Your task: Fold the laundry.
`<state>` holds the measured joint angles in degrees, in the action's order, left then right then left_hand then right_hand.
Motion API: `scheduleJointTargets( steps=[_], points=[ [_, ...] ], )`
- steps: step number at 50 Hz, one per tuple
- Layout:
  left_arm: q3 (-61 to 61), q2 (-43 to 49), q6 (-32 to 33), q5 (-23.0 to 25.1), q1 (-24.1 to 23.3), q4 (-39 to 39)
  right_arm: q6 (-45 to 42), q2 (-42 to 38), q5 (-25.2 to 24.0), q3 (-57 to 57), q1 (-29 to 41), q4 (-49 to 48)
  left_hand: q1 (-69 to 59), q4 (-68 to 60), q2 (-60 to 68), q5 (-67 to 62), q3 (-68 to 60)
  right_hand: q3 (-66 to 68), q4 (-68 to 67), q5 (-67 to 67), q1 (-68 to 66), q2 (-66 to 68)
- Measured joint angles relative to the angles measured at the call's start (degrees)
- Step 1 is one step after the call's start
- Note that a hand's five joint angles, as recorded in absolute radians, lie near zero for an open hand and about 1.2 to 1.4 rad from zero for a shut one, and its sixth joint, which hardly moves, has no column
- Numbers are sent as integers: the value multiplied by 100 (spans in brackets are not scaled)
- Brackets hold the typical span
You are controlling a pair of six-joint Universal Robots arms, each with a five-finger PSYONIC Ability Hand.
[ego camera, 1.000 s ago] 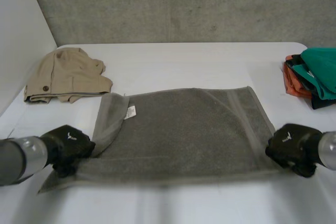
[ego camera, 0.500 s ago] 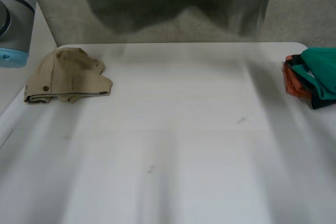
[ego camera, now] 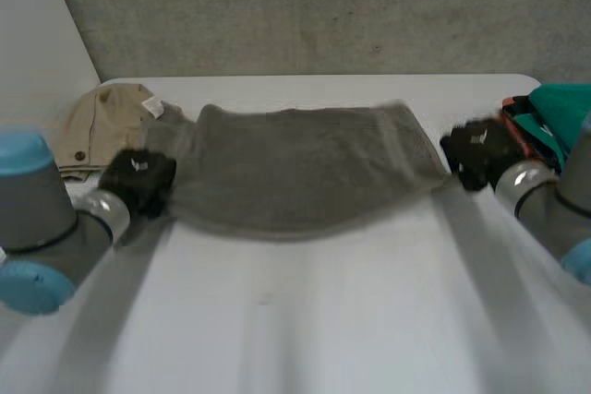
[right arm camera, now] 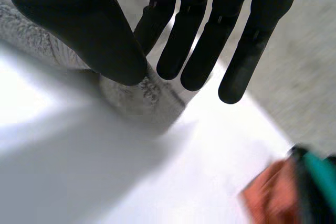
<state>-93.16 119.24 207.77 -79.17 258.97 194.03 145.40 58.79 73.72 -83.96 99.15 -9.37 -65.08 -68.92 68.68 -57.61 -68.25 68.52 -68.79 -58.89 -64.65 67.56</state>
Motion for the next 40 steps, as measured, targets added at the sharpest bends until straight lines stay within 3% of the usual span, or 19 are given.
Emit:
scheduleJointTargets(
  steps=[4,5,7,9,12,20,26,38,40],
  points=[
    [-399,-16,107,38,65,128,-172,-113,-5,-279,-105,107,821,1084,-1137,940,1091,0,0,0,0,0],
    [-513,-87,123,67,98,168,-198,-113,-7,-351,-152,126,2088,2261,-2279,2111,2163,0,0,-1,0,0],
    [-608,-180,130,106,137,199,-204,-95,-9,-400,-193,138,2372,2571,-2574,2425,2470,0,0,0,0,0],
    [-744,-381,127,197,223,212,-187,-21,-14,-475,-263,151,3473,3772,-3713,3654,3664,0,0,0,0,0],
    [-890,-632,118,343,353,145,-137,109,-37,-571,-334,149,3853,4260,-4163,4136,4125,0,0,0,0,0],
    [-1347,-1121,159,763,864,-310,-10,352,-246,-828,-461,68,3855,4426,-4312,4304,4268,0,0,0,0,0],
    [-1653,-1173,201,1122,1313,-164,12,360,-338,-924,-476,25,3835,4196,-4206,4041,4140,0,0,-1,0,0],
    [-1271,-453,344,1352,1468,202,-26,362,-349,-1001,-415,33,3793,4074,-4097,3925,4037,0,0,1,0,0],
    [-1164,-342,356,1348,1445,209,-32,366,-352,-1014,-413,33,3319,3714,-3713,3575,3675,0,0,0,0,0]
  ],
)
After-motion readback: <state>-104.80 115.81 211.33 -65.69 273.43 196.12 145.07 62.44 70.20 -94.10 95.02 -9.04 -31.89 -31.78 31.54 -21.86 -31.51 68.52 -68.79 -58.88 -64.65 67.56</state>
